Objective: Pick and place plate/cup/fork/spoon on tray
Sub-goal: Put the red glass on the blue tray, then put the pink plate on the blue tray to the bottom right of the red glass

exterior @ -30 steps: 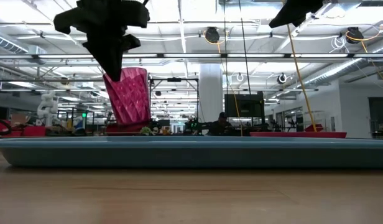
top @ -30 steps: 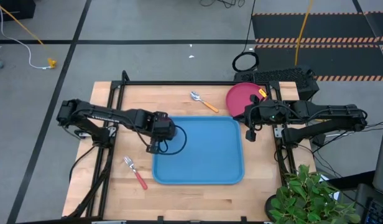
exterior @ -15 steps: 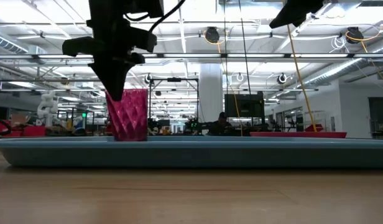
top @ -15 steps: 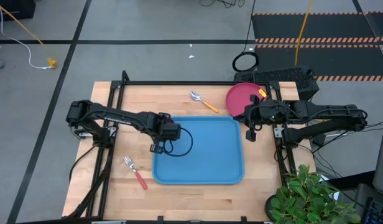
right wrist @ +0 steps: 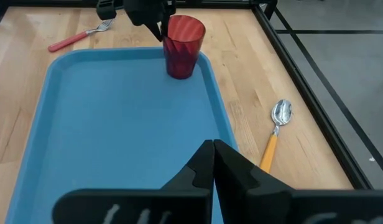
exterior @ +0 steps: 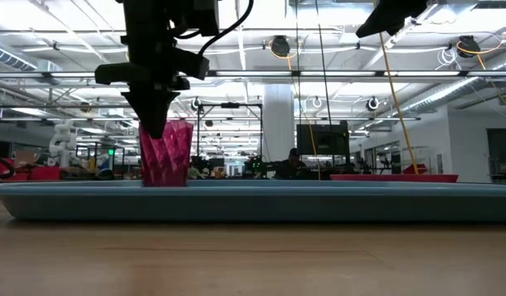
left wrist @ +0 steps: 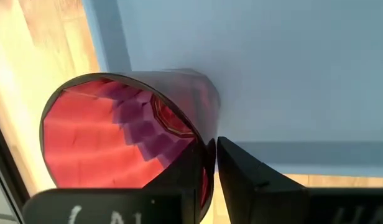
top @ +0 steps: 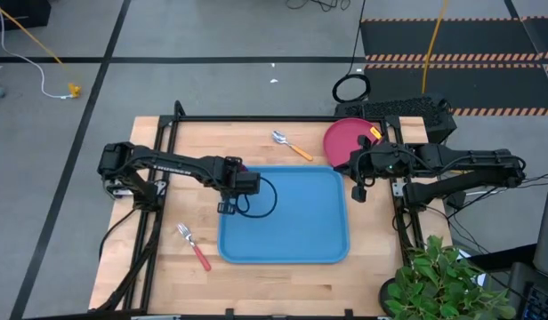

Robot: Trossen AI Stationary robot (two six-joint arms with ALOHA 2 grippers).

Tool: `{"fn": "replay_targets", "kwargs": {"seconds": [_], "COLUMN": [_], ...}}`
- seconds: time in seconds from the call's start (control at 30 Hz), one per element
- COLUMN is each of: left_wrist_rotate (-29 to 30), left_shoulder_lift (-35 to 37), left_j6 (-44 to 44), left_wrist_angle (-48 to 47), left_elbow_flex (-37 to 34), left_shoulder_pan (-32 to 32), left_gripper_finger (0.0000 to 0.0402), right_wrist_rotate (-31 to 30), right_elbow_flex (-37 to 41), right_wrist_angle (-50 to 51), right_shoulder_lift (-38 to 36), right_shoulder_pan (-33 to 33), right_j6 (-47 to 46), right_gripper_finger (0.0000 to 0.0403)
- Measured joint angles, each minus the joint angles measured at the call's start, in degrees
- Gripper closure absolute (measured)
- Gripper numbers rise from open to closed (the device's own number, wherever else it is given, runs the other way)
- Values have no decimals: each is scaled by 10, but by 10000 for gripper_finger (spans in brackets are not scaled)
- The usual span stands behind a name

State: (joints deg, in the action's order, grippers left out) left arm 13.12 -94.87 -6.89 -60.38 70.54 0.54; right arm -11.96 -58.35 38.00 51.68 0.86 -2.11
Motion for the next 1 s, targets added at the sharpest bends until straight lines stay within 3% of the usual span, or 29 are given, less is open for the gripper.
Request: {"fn": "replay_targets", "kwargs": {"seconds": [0.27, 0.6, 0.8, 1.0], "left_wrist_rotate": [-11, 24, 25, 23], "left_shoulder_lift": [0, 0, 1, 1], "left_j6": [38, 52, 60, 67], "left_wrist_angle": [-9, -18, -60, -131], "left_elbow_flex": [0, 9, 64, 141], "left_shoulder_pan": [-1, -1, -1, -1], "left_gripper_finger": [341, 252, 220, 214], "right_wrist_rotate": [0, 0, 0, 0], "right_elbow_flex": [0, 0, 0, 0], "right_wrist_angle": [0, 0, 0, 0], "right_shoulder_lift": [0, 0, 0, 0], "right_shoulder_pan": [0, 0, 0, 0], "right_j6": [0, 0, 0, 0], "right_gripper_finger": [403, 403, 403, 403]}}
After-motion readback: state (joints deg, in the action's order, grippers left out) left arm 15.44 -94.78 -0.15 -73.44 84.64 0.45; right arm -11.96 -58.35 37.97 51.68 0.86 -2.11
